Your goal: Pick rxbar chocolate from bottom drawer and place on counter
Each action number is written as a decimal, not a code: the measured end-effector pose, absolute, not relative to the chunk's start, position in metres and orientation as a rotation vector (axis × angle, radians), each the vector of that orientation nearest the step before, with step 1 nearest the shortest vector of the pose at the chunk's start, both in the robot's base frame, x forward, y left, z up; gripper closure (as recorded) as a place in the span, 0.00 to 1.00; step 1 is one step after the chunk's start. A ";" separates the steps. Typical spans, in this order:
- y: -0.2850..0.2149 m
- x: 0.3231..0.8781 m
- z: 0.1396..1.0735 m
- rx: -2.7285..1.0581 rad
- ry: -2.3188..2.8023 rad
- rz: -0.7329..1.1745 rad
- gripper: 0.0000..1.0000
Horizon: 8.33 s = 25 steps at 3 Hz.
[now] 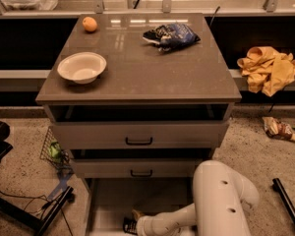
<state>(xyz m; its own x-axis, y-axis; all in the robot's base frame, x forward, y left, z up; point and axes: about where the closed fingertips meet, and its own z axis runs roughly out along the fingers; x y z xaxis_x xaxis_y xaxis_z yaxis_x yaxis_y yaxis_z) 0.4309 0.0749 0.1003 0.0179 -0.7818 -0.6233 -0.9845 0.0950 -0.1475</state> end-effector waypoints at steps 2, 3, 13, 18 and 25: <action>0.076 0.430 0.106 -1.727 1.811 0.463 0.71; 0.076 0.430 0.107 -1.727 1.811 0.463 0.95; 0.007 0.461 0.375 -1.623 1.788 0.247 1.00; 0.022 0.495 0.654 -1.523 1.707 0.316 1.00; 0.035 0.570 0.938 -1.541 1.467 -0.215 1.00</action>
Offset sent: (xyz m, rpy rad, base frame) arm -0.0009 0.0006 -0.0007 0.0028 0.0028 -0.0031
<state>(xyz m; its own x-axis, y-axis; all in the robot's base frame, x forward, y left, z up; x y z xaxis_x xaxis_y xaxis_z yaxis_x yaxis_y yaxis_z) 0.5700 0.0353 0.9384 0.2608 -0.8450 -0.4668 -0.6755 0.1857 -0.7136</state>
